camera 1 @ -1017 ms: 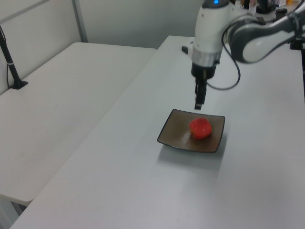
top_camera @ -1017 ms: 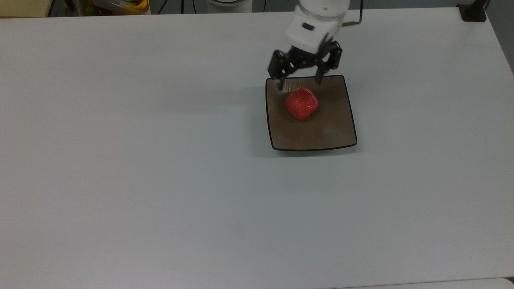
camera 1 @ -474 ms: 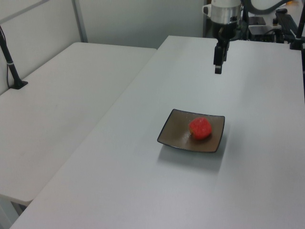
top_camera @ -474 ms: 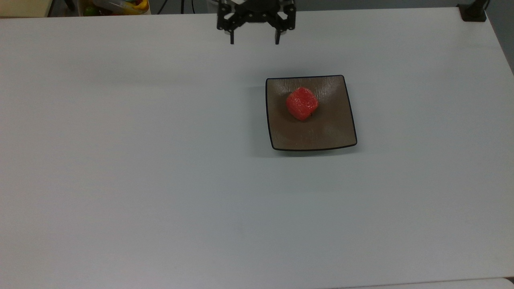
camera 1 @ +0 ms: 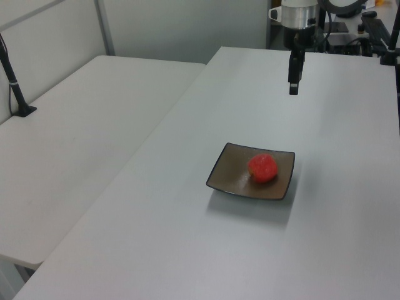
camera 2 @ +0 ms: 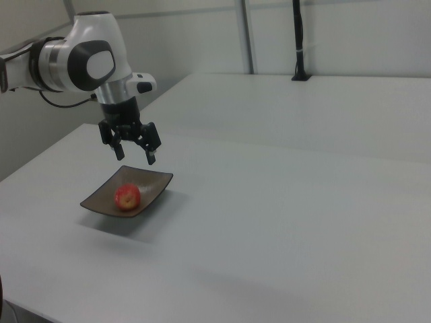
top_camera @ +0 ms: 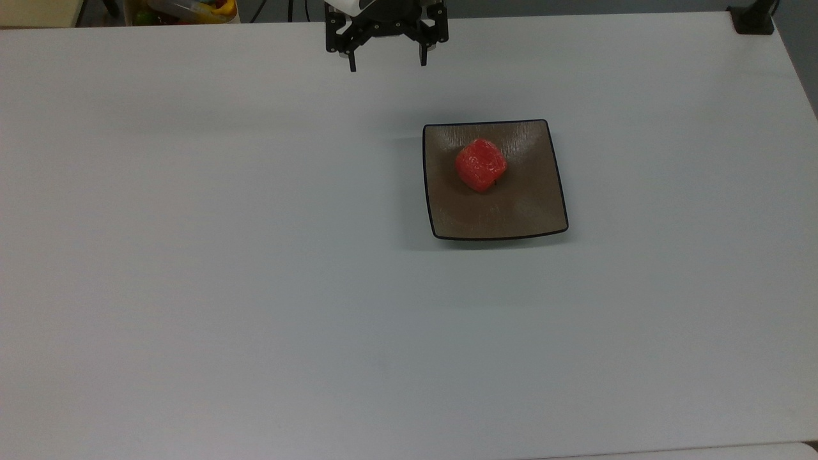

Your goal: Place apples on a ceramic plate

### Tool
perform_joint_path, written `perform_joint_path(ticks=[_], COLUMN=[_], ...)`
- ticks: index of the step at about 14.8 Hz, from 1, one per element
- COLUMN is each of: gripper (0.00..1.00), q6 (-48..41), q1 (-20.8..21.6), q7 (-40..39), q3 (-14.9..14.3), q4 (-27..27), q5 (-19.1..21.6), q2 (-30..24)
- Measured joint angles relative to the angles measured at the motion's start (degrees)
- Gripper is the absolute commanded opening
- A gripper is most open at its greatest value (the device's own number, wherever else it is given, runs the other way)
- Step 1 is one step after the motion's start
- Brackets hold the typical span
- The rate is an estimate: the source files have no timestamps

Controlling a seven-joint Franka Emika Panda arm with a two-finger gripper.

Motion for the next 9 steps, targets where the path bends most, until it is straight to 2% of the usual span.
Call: perform_joint_path(ticks=[9], gripper=[1.00], q6=[0.60], q1=[-0.67], q7=[0.00], q3=[-0.01], q4=[-0.04], q5=[0.73], q2=[0.07])
